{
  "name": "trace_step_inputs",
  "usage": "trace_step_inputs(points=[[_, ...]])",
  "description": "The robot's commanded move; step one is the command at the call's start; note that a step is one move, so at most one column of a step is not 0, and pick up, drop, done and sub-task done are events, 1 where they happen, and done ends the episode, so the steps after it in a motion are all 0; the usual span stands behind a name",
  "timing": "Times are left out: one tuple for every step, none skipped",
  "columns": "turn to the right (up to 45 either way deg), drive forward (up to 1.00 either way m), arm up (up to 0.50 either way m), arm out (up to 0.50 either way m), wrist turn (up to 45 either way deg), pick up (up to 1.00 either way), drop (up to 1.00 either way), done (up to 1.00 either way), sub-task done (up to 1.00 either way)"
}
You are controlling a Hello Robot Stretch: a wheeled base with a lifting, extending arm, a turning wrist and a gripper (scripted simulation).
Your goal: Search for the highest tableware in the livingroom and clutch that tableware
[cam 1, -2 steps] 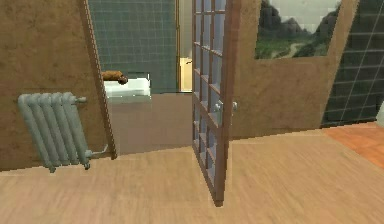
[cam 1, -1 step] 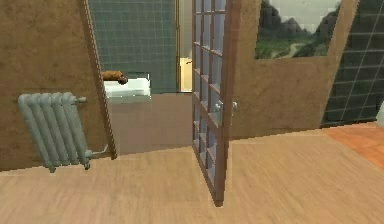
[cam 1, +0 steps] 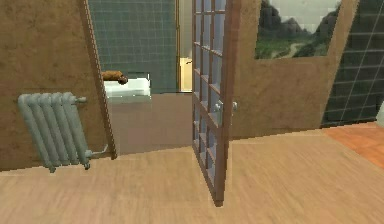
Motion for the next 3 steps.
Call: trace_step_inputs(points=[[0.0, 0.00, -0.24, 0.00, 0.0, 0.00, 0.00, 0.00, 0.00], [0.0, 0.00, 0.00, 0.00, 0.0, 1.00, 0.00, 0.00, 0.00], [0.0, 0.00, 0.10, 0.00, 0.0, 0.00, 0.00, 0.00, 0.00]])
